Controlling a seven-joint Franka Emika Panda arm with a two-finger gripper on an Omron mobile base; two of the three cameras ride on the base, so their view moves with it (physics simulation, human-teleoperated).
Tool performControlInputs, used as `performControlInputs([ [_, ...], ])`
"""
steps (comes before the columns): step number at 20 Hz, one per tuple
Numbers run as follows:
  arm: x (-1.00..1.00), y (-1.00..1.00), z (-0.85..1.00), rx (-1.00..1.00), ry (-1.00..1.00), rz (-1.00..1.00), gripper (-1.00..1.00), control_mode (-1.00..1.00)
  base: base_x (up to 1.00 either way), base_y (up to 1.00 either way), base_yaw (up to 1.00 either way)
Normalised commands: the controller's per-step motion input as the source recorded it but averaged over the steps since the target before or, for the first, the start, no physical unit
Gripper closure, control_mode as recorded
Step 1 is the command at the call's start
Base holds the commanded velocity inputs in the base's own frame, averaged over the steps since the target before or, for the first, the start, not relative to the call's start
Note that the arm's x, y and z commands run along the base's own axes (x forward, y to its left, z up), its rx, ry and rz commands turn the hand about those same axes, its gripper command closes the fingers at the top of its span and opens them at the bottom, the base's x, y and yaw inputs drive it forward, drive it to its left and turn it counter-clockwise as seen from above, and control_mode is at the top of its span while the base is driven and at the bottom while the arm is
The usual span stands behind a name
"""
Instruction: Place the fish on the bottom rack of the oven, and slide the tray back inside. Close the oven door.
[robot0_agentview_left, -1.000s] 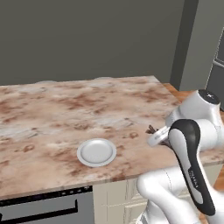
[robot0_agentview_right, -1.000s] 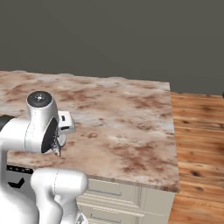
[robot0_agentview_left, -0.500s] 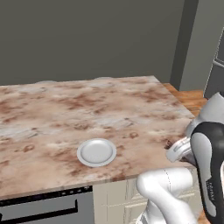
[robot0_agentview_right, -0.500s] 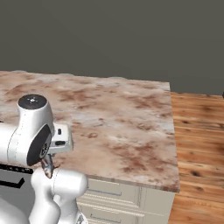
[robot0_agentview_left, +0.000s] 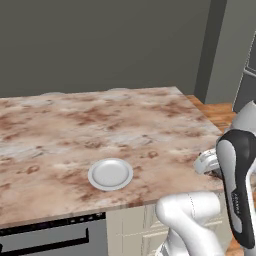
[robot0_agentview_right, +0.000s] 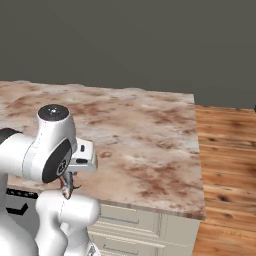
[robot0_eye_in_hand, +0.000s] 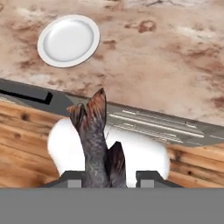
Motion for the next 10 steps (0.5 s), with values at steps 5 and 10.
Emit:
performControlInputs([
  [5,0.75,0.00,0.00,0.00,0.08,-0.15,1.00,-1.00,0.00,0.00,0.00],
  [10,0.45,0.00,-0.08,0.00,0.02,-0.11,1.00,-1.00,0.00,0.00,0.00],
])
